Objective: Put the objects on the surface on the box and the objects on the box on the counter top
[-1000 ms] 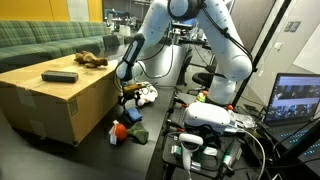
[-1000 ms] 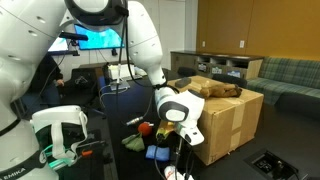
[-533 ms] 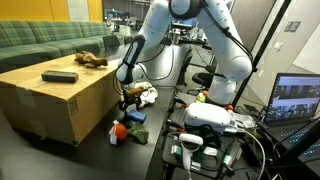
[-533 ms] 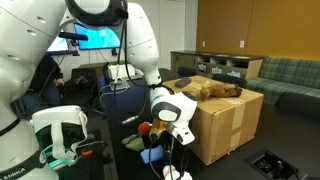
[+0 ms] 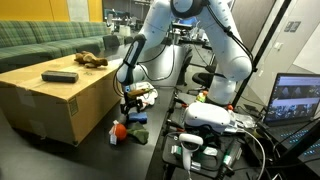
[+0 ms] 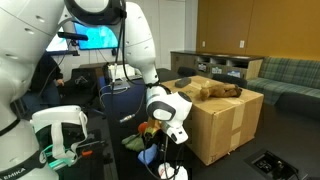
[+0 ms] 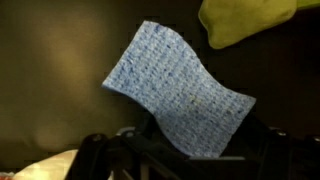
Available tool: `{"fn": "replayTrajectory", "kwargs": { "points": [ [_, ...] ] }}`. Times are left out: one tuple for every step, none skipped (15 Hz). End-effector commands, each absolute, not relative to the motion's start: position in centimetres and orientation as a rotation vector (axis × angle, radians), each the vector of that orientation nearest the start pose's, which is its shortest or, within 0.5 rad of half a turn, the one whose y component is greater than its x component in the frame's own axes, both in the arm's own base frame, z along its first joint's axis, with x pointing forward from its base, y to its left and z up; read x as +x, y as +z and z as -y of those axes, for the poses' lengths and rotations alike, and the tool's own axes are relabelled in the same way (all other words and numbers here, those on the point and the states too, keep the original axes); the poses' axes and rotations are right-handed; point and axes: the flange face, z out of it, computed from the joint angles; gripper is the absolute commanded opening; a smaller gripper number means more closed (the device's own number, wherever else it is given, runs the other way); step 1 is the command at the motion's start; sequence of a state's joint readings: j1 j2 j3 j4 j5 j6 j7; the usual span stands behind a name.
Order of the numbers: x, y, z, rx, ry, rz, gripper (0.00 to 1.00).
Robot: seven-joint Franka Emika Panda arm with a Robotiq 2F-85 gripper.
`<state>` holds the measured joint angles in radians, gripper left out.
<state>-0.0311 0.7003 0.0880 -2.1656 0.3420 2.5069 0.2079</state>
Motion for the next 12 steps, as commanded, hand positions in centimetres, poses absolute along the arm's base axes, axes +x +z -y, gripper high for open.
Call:
{"fn": "replayTrajectory", "kwargs": {
  "points": [
    [48.3,5.1,-3.1,-2.810,0.630,-0.686,0.60],
    [48.2,5.1,-3.2,-2.808,0.643,-0.682,0.59],
    [48.1,5.3,-3.3,-2.805,0.660,-0.681,0.53],
    [47.9,5.5,-3.3,-2.800,0.678,-0.682,0.49],
    [47.9,5.7,-3.3,-2.793,0.696,-0.678,0.49],
    [47.9,6.0,-3.3,-2.786,0.715,-0.672,0.45],
    [48.1,6.4,-3.3,-2.782,0.729,-0.670,0.43],
    [48.2,6.8,-3.2,-2.773,0.741,-0.664,0.43],
    [48.5,7.3,-3.1,-2.763,0.754,-0.656,0.41],
    [48.8,7.9,-3.0,-2.757,0.761,-0.646,0.39],
    [49.1,8.5,-2.9,-2.752,0.763,-0.642,0.38],
    [49.5,9.6,-2.7,-2.752,0.757,-0.637,0.37]
  ]
}}
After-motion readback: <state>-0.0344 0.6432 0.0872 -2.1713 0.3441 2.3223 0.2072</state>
